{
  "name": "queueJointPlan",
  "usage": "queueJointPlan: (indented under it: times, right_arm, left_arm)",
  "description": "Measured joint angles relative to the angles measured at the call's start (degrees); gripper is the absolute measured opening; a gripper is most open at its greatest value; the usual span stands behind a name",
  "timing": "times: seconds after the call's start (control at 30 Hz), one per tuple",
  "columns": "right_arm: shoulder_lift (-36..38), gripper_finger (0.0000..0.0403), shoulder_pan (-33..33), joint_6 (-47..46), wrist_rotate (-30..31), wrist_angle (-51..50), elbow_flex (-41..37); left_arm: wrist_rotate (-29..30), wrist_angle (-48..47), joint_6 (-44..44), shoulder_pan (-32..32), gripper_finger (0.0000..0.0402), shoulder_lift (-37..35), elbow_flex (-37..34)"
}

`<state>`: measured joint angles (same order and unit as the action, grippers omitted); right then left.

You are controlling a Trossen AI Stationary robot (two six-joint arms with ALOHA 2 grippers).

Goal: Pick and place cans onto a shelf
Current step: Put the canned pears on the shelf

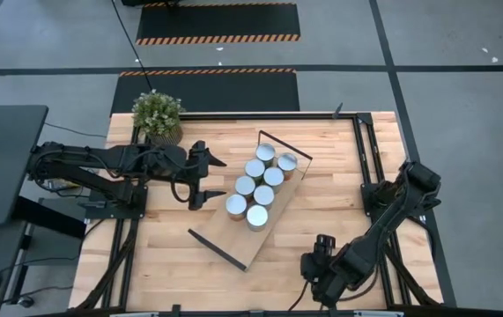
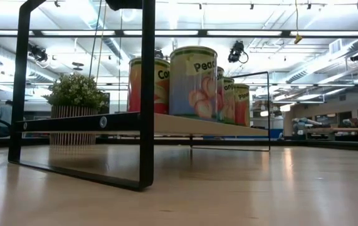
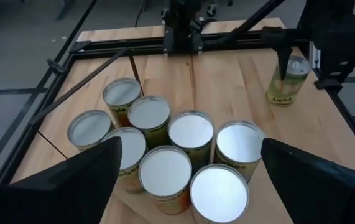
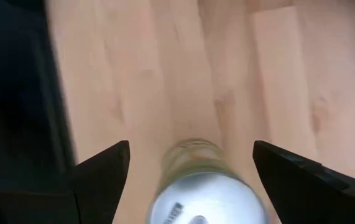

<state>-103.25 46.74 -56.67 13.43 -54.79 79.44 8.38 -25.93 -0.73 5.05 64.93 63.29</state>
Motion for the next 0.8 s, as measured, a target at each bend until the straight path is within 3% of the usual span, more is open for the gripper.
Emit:
queueJointPlan:
  times: [0.13, 0.27, 0.63, 0.8]
  right_arm:
    - [-4.4, 0.0348, 0.0, 2.3, 0.1, -8.6, 6.8]
    - [-6.0, 0.0348, -0.7, 2.4, -2.9, -10.9, 8.5]
    - [-6.0, 0.0348, -0.9, 0.7, -7.2, -9.4, 3.5]
    - [-6.0, 0.0348, -1.2, 1.0, -9.8, -3.8, -1.2]
  left_arm:
    - [0.1, -0.1, 0.0, 0.0, 0.0392, 0.0, 0.0]
    - [0.1, -0.1, 0.0, 0.0, 0.0392, 0.0, 0.0]
    - [0.1, -0.2, 0.1, 0.0, 0.0392, 0.0, 0.0]
    - [0.1, -0.2, 0.0, -0.1, 0.0392, 0.0, 0.0]
